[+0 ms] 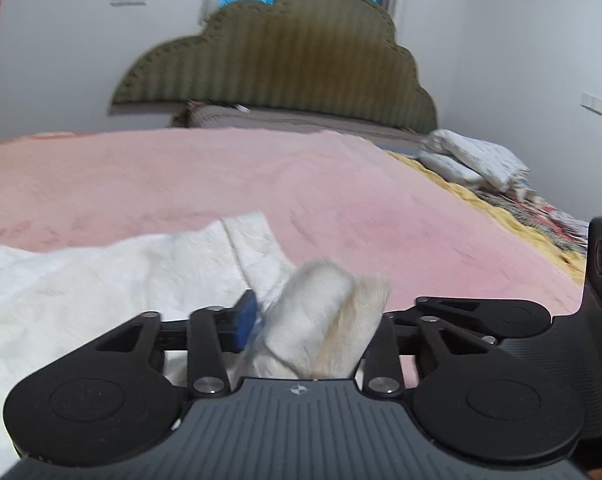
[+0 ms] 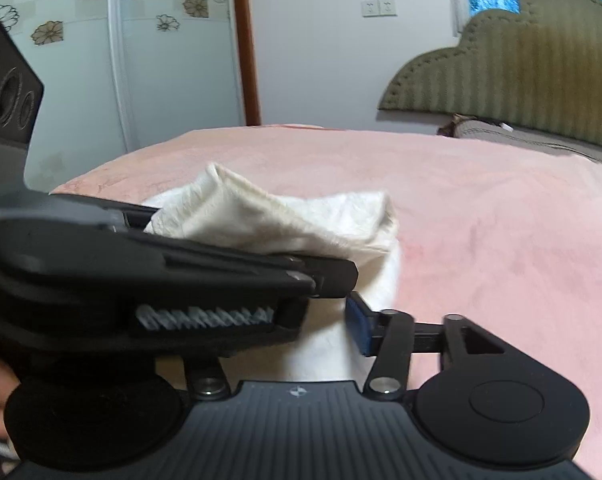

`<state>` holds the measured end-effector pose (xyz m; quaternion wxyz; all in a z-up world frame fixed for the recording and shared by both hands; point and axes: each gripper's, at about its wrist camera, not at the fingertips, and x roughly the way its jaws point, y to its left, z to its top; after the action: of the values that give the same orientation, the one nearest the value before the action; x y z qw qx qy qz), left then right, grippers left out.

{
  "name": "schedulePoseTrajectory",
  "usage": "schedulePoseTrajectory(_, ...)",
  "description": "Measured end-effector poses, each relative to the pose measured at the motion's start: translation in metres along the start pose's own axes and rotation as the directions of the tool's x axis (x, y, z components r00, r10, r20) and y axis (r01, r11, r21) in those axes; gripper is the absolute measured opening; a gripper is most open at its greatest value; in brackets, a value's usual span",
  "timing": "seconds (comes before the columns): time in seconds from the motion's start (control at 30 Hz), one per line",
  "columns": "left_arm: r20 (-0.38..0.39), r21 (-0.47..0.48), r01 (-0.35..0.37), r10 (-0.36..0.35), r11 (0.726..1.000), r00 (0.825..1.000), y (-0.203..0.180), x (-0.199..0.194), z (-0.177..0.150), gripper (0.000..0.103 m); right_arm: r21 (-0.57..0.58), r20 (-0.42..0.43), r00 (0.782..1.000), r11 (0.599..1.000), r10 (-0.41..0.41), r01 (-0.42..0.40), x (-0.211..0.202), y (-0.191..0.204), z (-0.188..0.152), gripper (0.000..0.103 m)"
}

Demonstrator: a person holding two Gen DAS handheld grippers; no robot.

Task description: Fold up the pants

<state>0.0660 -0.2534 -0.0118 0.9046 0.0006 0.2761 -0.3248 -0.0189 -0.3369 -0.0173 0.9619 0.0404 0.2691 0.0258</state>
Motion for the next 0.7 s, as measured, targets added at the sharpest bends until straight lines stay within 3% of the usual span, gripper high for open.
schedulePoseTrajectory(0.2,0.023,-0.012,0.119,-0.119,0.993,0.993,0.01,-0.031,0.009,0.047,0.093,-0.052,0.979,0.975,-0.199,0.203,-0.033,-0.026,-0.006,0.062)
schedulePoseTrajectory(0.27,0.059,0.005,0.096,-0.096,0.995,0.994,0.021,-0.045,0.017,0.047,0.124,-0.016,0.954,0.946,-0.3,0.3,-0.045,-0.031,0.004,0.062)
schedulePoseTrajectory(0.33,0.099,0.003,0.017,-0.017,1.0,0.995,0.042,-0.057,0.024,0.049,0.131,0.066,0.937,0.934,-0.342,0.331,-0.054,-0.026,0.023,0.063)
schedulePoseTrajectory(0.4,0.113,-0.027,-0.088,0.09,0.996,0.99,0.069,-0.063,0.031,0.049,0.095,0.127,0.953,0.96,-0.275,0.264,-0.049,-0.012,0.046,0.063)
schedulePoseTrajectory(0.47,0.068,-0.068,-0.197,0.201,0.978,0.977,0.099,-0.06,0.036,0.049,0.008,0.124,0.972,0.98,-0.199,0.2,-0.028,0.009,0.064,0.063)
schedulePoseTrajectory(0.57,-0.032,-0.082,-0.291,0.289,0.953,0.957,0.131,-0.048,0.032,0.049,-0.141,0.014,0.997,0.987,-0.081,0.082,0.022,0.043,0.078,0.061)
schedulePoseTrajectory(0.63,-0.075,-0.061,-0.315,0.311,0.947,0.948,0.139,-0.039,0.022,0.049,-0.182,-0.085,0.996,0.983,-0.014,-0.001,0.053,0.057,0.08,0.061)
schedulePoseTrajectory(0.7,-0.118,-0.006,-0.294,0.291,0.956,0.949,0.135,-0.028,0.01,0.049,-0.22,-0.17,0.985,0.975,-0.02,-0.018,0.072,0.066,0.072,0.061)
